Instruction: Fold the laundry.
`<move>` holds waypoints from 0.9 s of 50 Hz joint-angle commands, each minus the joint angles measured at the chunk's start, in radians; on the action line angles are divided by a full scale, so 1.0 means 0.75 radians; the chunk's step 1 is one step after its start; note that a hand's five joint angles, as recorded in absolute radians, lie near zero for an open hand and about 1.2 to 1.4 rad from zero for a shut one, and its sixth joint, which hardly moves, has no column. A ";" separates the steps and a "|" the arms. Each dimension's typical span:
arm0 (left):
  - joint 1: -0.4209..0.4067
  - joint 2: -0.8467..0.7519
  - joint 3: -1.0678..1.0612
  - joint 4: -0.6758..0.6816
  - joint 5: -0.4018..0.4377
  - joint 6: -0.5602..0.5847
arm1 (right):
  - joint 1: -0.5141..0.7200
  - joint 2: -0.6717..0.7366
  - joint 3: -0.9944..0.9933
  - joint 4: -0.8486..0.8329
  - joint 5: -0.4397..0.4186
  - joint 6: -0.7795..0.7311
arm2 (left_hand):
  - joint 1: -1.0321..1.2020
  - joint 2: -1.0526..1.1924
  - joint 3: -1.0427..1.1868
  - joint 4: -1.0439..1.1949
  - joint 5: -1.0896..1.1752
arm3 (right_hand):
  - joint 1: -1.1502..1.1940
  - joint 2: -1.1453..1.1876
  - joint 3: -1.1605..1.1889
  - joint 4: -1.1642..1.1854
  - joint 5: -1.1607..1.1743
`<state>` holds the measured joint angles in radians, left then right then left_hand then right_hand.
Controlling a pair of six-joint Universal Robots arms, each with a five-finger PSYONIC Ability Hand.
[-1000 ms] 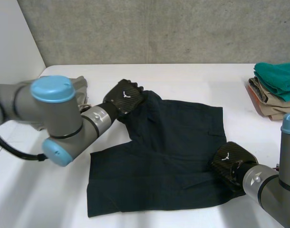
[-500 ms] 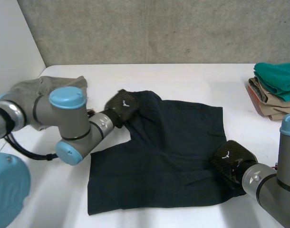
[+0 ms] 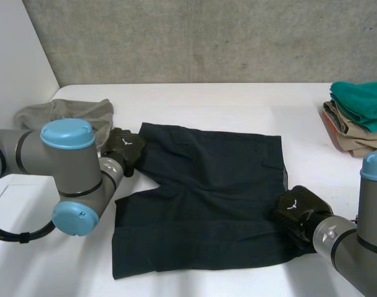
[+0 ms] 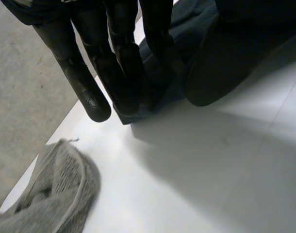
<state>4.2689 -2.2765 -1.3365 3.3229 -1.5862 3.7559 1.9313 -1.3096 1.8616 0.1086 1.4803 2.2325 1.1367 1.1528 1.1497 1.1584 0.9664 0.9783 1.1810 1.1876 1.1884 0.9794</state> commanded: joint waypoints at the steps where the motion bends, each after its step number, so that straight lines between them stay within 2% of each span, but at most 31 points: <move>1: -0.014 0.090 -0.046 -0.035 -0.043 -0.011 | -0.004 -0.001 0.003 0.000 0.000 0.003 | -0.616 -0.638 -0.634 -0.645 -0.622 | 0.557 0.287 0.278 0.277 0.323; 13: -0.008 0.121 -0.024 0.071 0.108 -0.005 | -0.004 -0.001 0.013 -0.014 0.000 0.003 | -0.620 -0.642 -0.638 -0.649 -0.626 | 0.557 0.287 0.278 0.277 0.323; 19: 0.004 -0.045 0.062 0.059 0.198 0.003 | -0.006 -0.001 0.015 -0.014 -0.002 0.003 | -0.620 -0.642 -0.638 -0.649 -0.626 | 0.557 0.287 0.278 0.277 0.323; 25: 0.006 -0.114 0.111 0.032 0.205 0.007 | -0.006 -0.001 0.015 -0.014 -0.002 0.003 | -0.421 -0.443 -0.439 -0.450 -0.427 | 0.557 0.287 0.278 0.277 0.323; 26: 0.008 -0.116 0.111 0.032 0.201 0.007 | -0.006 -0.001 0.015 -0.014 -0.002 0.003 | -0.153 -0.175 -0.171 -0.182 -0.159 | 0.557 0.287 0.278 0.277 0.323; 30: 0.025 -0.094 0.089 0.043 0.168 0.005 | -0.006 -0.001 0.013 -0.014 -0.002 0.003 | 0.345 0.324 0.328 0.316 0.339 | 0.557 0.287 0.278 0.277 0.323; 33: 0.023 -0.088 0.076 0.043 0.099 0.003 | -0.006 -0.001 0.011 -0.014 -0.002 0.003 | 0.346 0.325 0.329 0.317 0.340 | 0.557 0.287 0.278 0.277 0.323; 34: 0.021 -0.074 0.064 0.043 0.027 0.005 | -0.006 -0.001 0.007 -0.016 -0.002 0.003 | 0.346 0.325 0.329 0.317 0.340 | 0.557 0.287 0.278 0.277 0.323; 38: 0.025 -0.018 0.017 0.039 -0.120 0.005 | -0.006 -0.003 0.003 -0.018 0.000 0.003 | 0.346 0.325 0.329 0.317 0.340 | 0.557 0.287 0.278 0.277 0.323; 45: 0.008 0.006 -0.036 0.030 -0.131 -0.005 | 0.006 -0.003 -0.001 -0.022 0.002 0.014 | 0.346 0.325 0.329 0.317 0.340 | 0.557 0.287 0.278 0.277 0.323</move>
<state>4.2856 -2.2948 -1.3250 3.3520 -1.6532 3.7600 1.9282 -1.3111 1.8646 0.0948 1.4807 2.2353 1.1516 1.1955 1.1866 1.1980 0.9683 0.9783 1.1810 1.1876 1.1884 0.9794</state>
